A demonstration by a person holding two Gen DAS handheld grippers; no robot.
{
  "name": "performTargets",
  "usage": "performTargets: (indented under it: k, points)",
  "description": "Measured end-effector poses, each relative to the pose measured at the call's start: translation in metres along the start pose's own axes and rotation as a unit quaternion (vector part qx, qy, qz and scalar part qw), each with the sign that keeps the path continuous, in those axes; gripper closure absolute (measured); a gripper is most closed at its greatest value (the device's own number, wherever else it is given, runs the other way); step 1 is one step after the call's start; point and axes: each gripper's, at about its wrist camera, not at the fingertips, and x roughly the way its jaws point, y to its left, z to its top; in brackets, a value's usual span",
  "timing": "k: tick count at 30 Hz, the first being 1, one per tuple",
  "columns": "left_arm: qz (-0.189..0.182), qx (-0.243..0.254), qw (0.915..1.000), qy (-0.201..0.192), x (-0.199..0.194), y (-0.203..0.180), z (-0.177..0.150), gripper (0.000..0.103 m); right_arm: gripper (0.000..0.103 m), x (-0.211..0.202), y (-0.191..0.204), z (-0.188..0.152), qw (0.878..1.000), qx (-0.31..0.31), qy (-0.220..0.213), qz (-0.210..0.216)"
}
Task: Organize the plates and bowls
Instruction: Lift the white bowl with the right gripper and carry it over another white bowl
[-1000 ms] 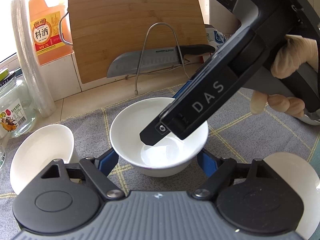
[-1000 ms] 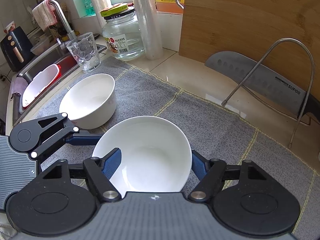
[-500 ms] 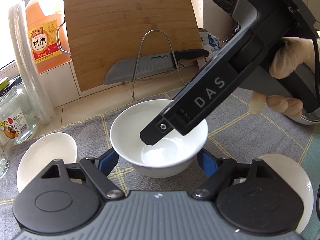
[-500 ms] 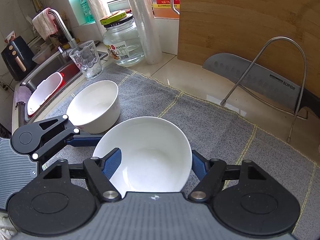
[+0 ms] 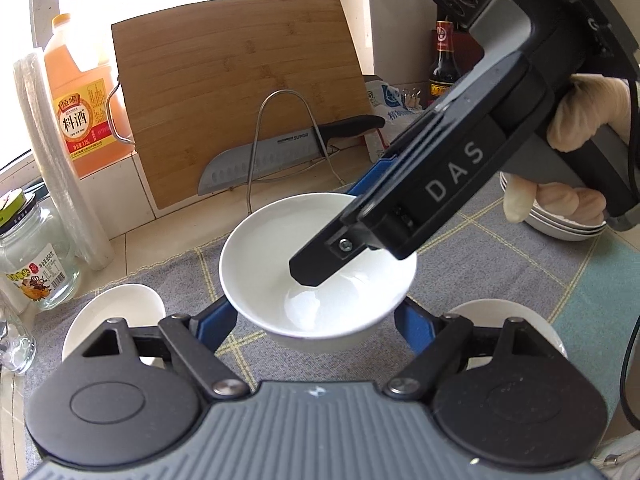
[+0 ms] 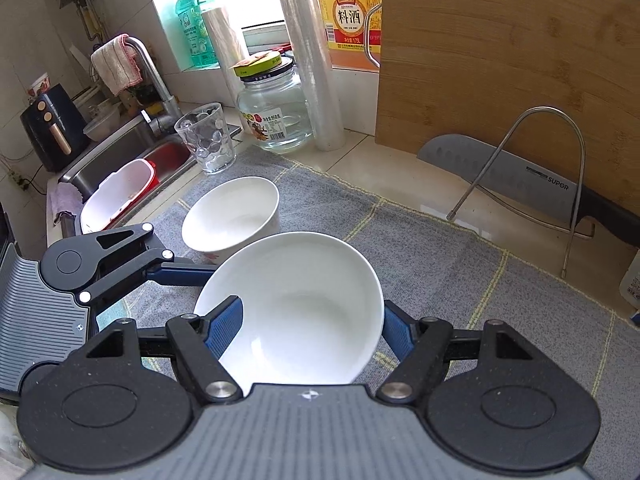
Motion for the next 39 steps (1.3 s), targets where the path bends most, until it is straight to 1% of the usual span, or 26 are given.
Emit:
performTargets:
  k: [10,21,33,39]
  points:
    - [-0.023,0.017,0.9996,-0.005,-0.024,-0.024,-0.003,0.018,0.024,-0.032,0.014,-0.026,1.0,0.004,-0.012,-0.012]
    - [-0.053,0.028,0.9982,-0.004,-0.042,-0.048,-0.013,0.018,0.024,-0.059,0.029,-0.061,0.999,0.016,-0.009,-0.028]
    - [-0.09,0.034,0.9953,0.013,-0.043,-0.065,-0.026,0.018,0.024,-0.07,0.033,-0.093,0.998,0.043,0.007,-0.04]
    - [-0.098,0.038,0.9942,0.023,-0.039,-0.067,-0.029,0.018,0.024,-0.068,0.032,-0.101,0.998,0.054,0.013,-0.043]
